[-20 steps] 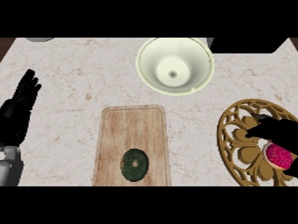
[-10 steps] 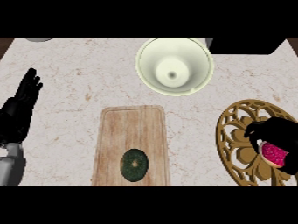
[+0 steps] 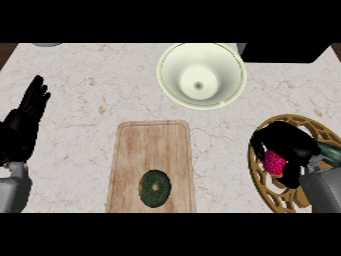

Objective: Pick the cupcake from the placemat and place it in the bowl

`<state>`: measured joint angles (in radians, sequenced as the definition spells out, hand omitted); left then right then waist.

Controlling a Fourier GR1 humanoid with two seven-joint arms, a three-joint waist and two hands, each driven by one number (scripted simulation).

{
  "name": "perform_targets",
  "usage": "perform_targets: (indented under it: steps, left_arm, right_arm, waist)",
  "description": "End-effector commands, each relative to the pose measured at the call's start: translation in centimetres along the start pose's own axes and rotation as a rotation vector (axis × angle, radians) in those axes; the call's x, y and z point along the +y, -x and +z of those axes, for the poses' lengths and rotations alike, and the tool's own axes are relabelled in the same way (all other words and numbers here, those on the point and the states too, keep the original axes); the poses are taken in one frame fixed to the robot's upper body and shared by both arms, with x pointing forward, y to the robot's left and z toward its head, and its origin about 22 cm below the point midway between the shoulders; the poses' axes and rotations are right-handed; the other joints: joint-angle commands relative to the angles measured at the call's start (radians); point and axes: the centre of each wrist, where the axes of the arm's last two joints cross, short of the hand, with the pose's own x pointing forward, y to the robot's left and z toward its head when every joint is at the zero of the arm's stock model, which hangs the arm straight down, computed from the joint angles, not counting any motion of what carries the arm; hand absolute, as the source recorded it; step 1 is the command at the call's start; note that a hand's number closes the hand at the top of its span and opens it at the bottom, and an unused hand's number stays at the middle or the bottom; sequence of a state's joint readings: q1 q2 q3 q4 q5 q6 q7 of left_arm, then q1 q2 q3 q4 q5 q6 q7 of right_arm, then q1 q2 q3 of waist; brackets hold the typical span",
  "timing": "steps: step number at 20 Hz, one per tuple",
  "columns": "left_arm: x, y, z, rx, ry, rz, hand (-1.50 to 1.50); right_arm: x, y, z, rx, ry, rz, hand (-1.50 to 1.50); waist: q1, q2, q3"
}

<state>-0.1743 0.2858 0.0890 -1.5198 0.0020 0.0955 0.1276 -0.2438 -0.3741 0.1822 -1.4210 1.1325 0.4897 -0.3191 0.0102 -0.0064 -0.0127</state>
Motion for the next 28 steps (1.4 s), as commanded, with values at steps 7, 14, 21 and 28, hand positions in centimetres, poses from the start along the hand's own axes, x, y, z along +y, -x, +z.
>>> perform_targets:
  steps: [7, 14, 21, 28]
  left_arm:
    - [-1.6, -0.8, -1.0, -0.028, 0.073, 0.017, 0.0]
    - [-0.9, -0.6, -1.1, -0.01, 0.063, 0.002, 0.0]
    - [-0.7, 0.5, 0.7, 0.012, 0.034, 0.01, 0.0]
    - [0.7, -0.3, 0.7, -0.015, 0.024, 0.013, 0.0]
  right_arm:
    - [-6.6, -15.7, -7.8, 0.22, 0.268, -0.029, 1.5]
    - [-14.1, -21.8, -5.4, 0.32, 0.738, -0.106, 1.5]
    - [-20.5, -26.5, -4.5, 0.39, 0.85, -0.223, 1.5]
    - [-21.7, -22.0, -9.5, 0.393, 0.852, -0.348, 1.5]
  waist:
    - [0.076, 0.011, 0.011]
    - [0.065, 0.003, 0.011]
    - [0.03, 0.004, 0.012]
    - [0.015, 0.01, 0.012]
